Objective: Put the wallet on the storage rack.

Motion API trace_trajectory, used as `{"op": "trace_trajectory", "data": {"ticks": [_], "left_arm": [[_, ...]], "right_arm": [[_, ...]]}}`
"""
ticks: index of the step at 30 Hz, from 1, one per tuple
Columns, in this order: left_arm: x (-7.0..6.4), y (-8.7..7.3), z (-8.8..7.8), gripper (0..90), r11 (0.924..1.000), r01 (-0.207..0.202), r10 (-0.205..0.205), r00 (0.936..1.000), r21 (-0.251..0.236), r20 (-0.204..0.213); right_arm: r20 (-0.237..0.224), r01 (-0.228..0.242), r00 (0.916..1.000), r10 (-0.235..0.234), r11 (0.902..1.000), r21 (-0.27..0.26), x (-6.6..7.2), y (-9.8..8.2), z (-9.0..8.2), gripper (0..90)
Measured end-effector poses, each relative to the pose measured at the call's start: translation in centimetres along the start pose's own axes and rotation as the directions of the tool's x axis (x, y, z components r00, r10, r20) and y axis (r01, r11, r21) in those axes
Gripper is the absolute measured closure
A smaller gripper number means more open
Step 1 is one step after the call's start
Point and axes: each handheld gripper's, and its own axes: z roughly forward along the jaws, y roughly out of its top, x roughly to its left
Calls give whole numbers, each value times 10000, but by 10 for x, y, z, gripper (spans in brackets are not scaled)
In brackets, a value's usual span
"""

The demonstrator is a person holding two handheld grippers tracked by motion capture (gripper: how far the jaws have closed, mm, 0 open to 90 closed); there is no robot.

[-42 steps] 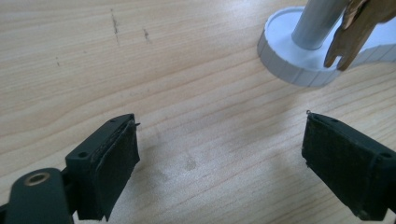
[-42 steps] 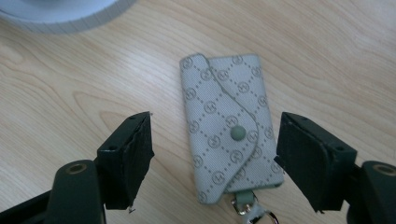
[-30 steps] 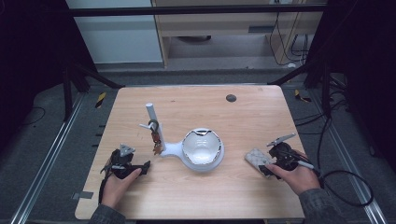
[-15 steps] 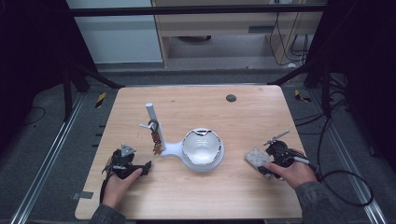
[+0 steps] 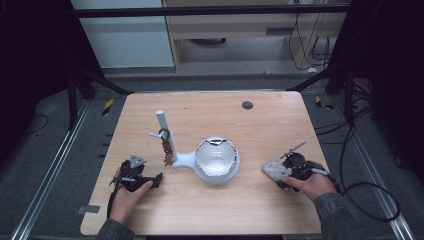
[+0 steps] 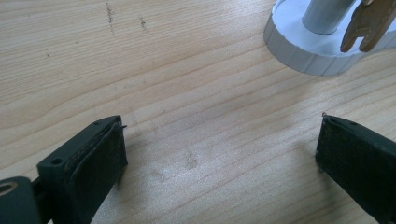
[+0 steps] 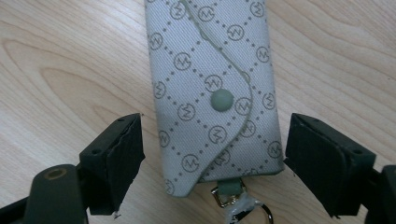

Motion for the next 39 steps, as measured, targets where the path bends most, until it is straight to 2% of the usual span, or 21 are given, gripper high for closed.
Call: {"op": "trace_trajectory", "data": {"ticks": [3,8,10,16,20,24,28,33,39], "left_arm": [[0,0,0,11,10000,-11,11,10000,0,10],[-1,0,0,11,10000,-32,32,10000,0,27],[-1,0,0,11,10000,-33,33,10000,-14,34],[-1,0,1,11,10000,-54,54,10000,-15,48],[-1,0,1,11,10000,-74,74,10000,-22,60],[-1,1,1,11,10000,-84,84,9999,-14,68],[-1,1,1,11,10000,-93,93,9999,-12,67],[-1,0,1,11,10000,-88,88,9999,-18,68],[-2,1,1,12,10000,-95,95,9999,-8,58]], "right_arm": [[-128,-96,9999,97,9999,81,-1,-1,1,203],[-74,-39,10000,41,9997,246,-5,-5,6,210],[-207,-180,9996,186,9994,301,-7,-6,8,209],[-302,-96,9995,106,9994,339,-8,-6,9,235],[-169,89,9998,-81,9987,496,-7,-4,8,292],[-44,390,9992,-389,9985,379,-6,-4,3,315],[28,527,9986,-528,9983,228,-5,-4,-4,319],[61,931,9956,-931,9956,36,3,2,-23,321],[230,1763,9842,-1758,9841,-208,16,15,-50,321]]}}
